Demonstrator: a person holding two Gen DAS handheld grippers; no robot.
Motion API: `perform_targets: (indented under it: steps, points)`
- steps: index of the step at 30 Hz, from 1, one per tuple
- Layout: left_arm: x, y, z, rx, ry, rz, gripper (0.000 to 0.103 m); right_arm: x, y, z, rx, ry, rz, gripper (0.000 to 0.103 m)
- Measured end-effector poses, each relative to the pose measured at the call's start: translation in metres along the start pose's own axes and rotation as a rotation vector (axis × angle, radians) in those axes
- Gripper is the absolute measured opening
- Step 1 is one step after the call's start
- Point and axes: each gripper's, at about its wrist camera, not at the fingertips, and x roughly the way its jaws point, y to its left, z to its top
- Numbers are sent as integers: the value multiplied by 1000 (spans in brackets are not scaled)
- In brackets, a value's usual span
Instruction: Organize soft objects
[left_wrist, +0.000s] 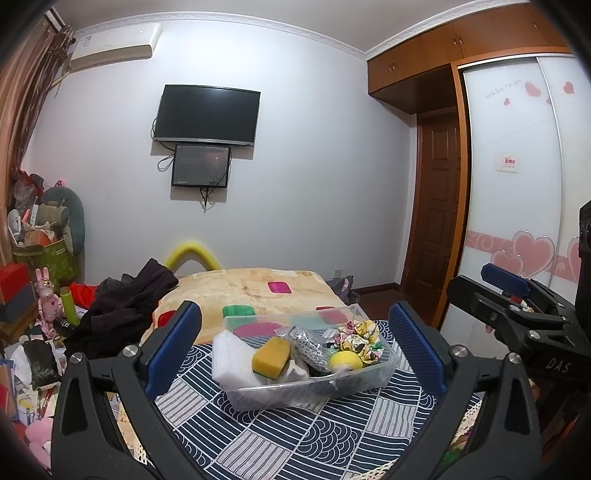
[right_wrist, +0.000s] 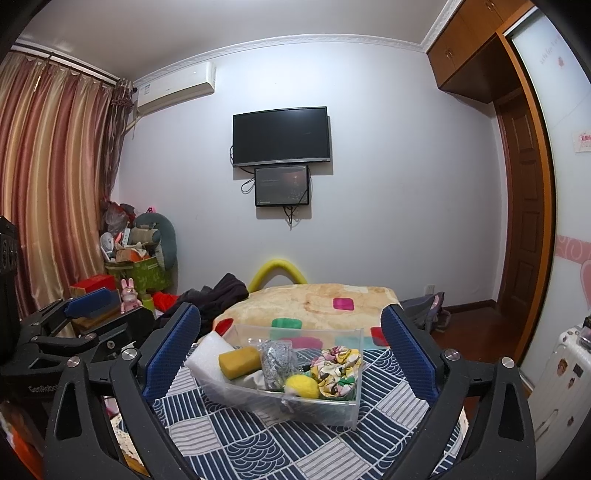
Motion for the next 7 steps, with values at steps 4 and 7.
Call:
perform_targets:
  steps: [4, 7]
  points:
    - [0, 0, 0, -1, 7, -2, 103, 2, 0, 0, 4, 7, 0, 98]
    - [2, 1, 0, -4, 22, -12, 103, 4, -2, -2, 8, 12, -2, 98]
